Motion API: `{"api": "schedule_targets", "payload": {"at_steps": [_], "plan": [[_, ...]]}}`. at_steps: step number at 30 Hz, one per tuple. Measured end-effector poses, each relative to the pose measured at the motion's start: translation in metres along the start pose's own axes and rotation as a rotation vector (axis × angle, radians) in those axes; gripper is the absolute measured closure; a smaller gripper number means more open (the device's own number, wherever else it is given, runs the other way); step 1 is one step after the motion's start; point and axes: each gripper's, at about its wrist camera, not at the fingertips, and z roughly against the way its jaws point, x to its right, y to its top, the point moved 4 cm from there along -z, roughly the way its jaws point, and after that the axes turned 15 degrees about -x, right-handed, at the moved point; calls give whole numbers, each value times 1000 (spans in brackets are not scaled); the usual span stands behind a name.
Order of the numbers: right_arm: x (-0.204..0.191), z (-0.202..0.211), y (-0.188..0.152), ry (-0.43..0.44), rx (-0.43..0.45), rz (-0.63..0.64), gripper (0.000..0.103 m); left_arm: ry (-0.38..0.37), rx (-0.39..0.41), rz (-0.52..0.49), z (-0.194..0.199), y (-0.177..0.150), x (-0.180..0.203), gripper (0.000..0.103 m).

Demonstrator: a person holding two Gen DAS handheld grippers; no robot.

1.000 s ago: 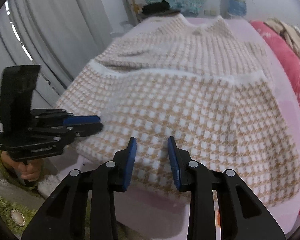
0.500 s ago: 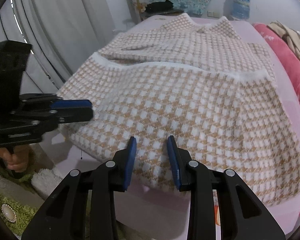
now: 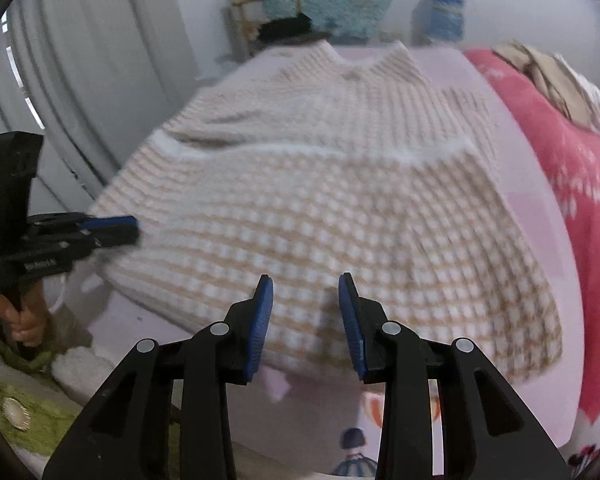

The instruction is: Fold large clothes

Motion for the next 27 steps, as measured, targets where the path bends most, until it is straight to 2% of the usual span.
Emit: {"api": "schedule_targets", "payload": {"at_steps": [2, 4, 6, 9, 12, 14, 17, 20, 22, 24, 27], "plan": [[2, -11, -5, 11, -8, -10, 67, -11, -30, 27, -13, -2, -10, 81], [2, -11, -5, 9, -1, -8, 67, -15, -19, 30, -13, -1, -10, 81], [4, -6, -3, 5, -3, -11, 67, 17, -14, 16, -5, 2, -6, 81], [14, 7, -8, -40, 18, -33, 65, 48, 35, 18, 11, 0, -8, 80], [37, 3, -16, -40, 2, -111, 65, 79, -2, 78, 2, -6, -30, 80], [45, -11, -21, -18, -25, -147, 65, 31, 12, 106, -3, -8, -37, 80], [41, -8, -20, -44, -19, -132, 65, 40, 13, 100, 4, -5, -36, 80], [44, 5, -20, -70, 4, -146, 64, 41, 63, 107, 21, -6, -41, 80], [52, 15, -23, -87, 38, -183, 62, 57, 84, 127, 26, -6, -51, 79], [72, 19, -29, -93, 55, -266, 56, 80, 56, 172, 18, -8, -65, 77], [92, -1, -36, -24, 2, -349, 56, 32, 63, 210, 9, -13, -75, 77]]}}
